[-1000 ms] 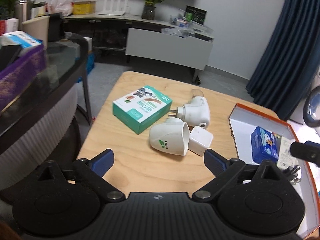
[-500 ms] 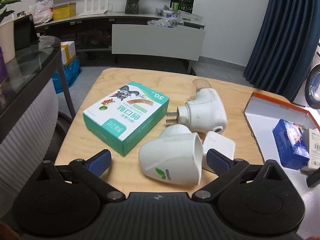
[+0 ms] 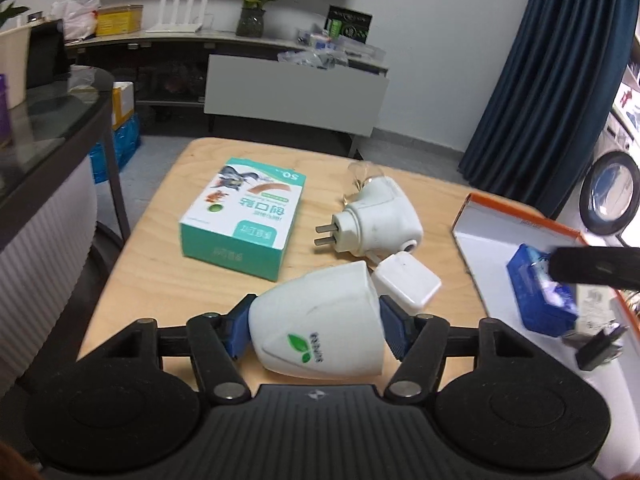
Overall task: Organize rigid objects
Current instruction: 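Withdraw both tools from the box toward the cluttered table, then grasp the white plug-in device with the left tool while the right tool grasps the glass liquid bottle, then carry the white plug-in device and glass bottle over the white box, then hold the plug-in device and glass bottle above the white box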
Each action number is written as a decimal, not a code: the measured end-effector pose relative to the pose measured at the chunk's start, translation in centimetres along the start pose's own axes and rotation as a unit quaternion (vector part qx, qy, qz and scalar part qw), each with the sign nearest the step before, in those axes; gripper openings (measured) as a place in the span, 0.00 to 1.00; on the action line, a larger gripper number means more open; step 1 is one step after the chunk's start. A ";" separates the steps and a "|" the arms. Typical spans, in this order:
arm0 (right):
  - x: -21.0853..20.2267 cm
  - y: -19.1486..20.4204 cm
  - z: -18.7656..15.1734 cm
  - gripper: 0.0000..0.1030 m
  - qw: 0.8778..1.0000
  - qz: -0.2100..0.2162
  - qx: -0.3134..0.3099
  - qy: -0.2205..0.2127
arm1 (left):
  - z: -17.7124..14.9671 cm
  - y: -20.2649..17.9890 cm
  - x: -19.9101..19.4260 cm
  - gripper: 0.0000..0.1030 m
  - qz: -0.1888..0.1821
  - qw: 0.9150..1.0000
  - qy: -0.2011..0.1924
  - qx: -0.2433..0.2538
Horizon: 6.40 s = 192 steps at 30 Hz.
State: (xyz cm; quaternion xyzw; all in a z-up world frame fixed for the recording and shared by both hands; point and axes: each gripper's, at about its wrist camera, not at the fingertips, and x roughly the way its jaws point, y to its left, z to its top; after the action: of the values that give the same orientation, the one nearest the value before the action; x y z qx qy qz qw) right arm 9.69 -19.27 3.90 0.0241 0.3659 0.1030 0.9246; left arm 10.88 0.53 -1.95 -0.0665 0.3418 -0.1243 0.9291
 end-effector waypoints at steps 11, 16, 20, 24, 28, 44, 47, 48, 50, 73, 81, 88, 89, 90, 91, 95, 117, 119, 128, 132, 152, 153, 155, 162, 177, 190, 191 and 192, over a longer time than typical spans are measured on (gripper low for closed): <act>8.9 3.5 3.9 0.84 0.997 0.038 -0.010 0.068 | -1.5 1.1 -2.8 0.60 0.003 1.000 -0.013 -0.001; 12.1 4.5 4.5 0.85 0.996 0.029 -0.012 0.089 | -1.7 1.1 -2.1 0.59 0.003 1.000 -0.012 0.011; 14.1 3.9 6.1 0.86 0.995 0.010 0.042 0.090 | -1.8 0.9 -1.9 0.59 0.006 1.000 -0.019 0.020; 16.7 3.6 6.9 0.86 0.991 -0.004 0.073 0.113 | -1.9 1.1 -1.2 0.60 0.014 1.000 -0.010 0.019; 17.8 3.6 6.7 0.51 0.991 -0.016 0.064 0.113 | -2.2 1.2 -0.9 0.61 0.020 0.999 -0.011 0.025; 5.9 2.1 4.9 0.46 0.999 -0.015 0.042 -0.030 | -2.4 -0.1 -2.8 0.60 0.013 0.997 -0.057 0.044; 2.7 1.2 4.4 0.46 0.997 -0.020 0.043 -0.054 | -2.3 -0.7 -3.7 0.60 0.004 0.997 -0.060 0.049; 1.7 0.8 4.1 0.46 0.997 -0.022 0.045 -0.061 | -2.2 -1.0 -4.0 0.60 0.001 0.997 -0.061 0.050; -0.4 0.0 3.6 0.46 0.996 -0.026 0.050 -0.072 | -2.0 -1.7 -4.6 0.60 -0.003 0.997 -0.064 0.052; -17.1 -10.5 -7.5 0.46 0.976 -0.142 0.118 -0.113 | 0.2 -15.9 -8.1 0.60 -0.108 0.987 -0.071 0.100; -17.5 -11.7 -9.6 0.46 0.976 -0.148 0.117 -0.110 | -0.3 -18.0 -7.4 0.60 -0.107 0.985 -0.077 0.109; -17.5 -12.2 -10.6 0.46 0.978 -0.142 0.119 -0.101 | -0.9 -18.0 -7.2 0.60 -0.095 0.987 -0.068 0.108; -17.5 -12.1 -10.6 0.46 0.978 -0.141 0.118 -0.100 | -0.9 -17.8 -7.1 0.60 -0.094 0.988 -0.067 0.107; -17.4 -12.1 -10.6 0.46 0.978 -0.141 0.117 -0.100 | -1.0 -17.7 -7.1 0.60 -0.094 0.988 -0.065 0.105; -17.3 -12.1 -10.5 0.46 0.978 -0.140 0.117 -0.099 | -1.0 -17.8 -7.2 0.60 -0.093 0.988 -0.064 0.103; -17.1 -12.0 -10.5 0.46 0.979 -0.136 0.114 -0.096 | -1.1 -17.6 -7.2 0.60 -0.090 0.989 -0.061 0.100; -16.3 -11.4 -10.4 0.46 0.983 -0.128 0.104 -0.081 | -2.1 -17.9 -7.1 0.60 -0.096 0.990 -0.045 0.095; -16.2 -11.4 -10.4 0.46 0.983 -0.129 0.103 -0.081 | -2.2 -17.9 -7.1 0.60 -0.098 0.990 -0.044 0.094; -16.0 -11.2 -10.6 0.46 0.984 -0.127 0.102 -0.078 | -2.4 -18.0 -7.0 0.60 -0.098 0.990 -0.041 0.093; -15.9 -11.1 -10.7 0.46 0.984 -0.126 0.101 -0.077 | -2.4 -18.1 -7.0 0.60 -0.099 0.990 -0.040 0.092; -15.9 -11.1 -10.5 0.46 0.984 -0.125 0.101 -0.077 | -2.5 -18.0 -7.1 0.60 -0.101 0.990 -0.040 0.092; -15.9 -11.2 -10.5 0.46 0.984 -0.125 0.101 -0.077 | -2.5 -18.1 -7.1 0.60 -0.101 0.990 -0.039 0.093; -15.9 -11.2 -10.5 0.46 0.984 -0.125 0.101 -0.077 | -2.5 -18.1 -7.1 0.60 -0.102 0.990 -0.039 0.093; -16.0 -11.2 -10.4 0.46 0.984 -0.125 0.100 -0.077 | -2.6 -18.1 -7.1 0.60 -0.102 0.990 -0.039 0.092; -16.0 -11.2 -10.4 0.46 0.984 -0.125 0.101 -0.077 | -2.6 -18.1 -7.1 0.60 -0.103 0.990 -0.038 0.091; -16.0 -11.3 -10.4 0.46 0.984 -0.125 0.101 -0.077 | -2.8 -18.1 -7.1 0.60 -0.103 0.990 -0.037 0.090; -16.0 -11.3 -10.4 0.46 0.984 -0.125 0.101 -0.077 | -2.8 -18.1 -7.1 0.60 -0.103 0.990 -0.037 0.090; -16.0 -11.3 -10.4 0.46 0.984 -0.124 0.101 -0.077 | -2.9 -18.1 -7.2 0.60 -0.103 0.990 -0.037 0.090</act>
State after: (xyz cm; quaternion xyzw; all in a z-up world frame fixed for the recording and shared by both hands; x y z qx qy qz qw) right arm -6.80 -33.95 5.68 0.0795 0.3026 -0.0525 0.9483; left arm 0.40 -15.00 4.09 -0.0219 0.2856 -0.2471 0.9257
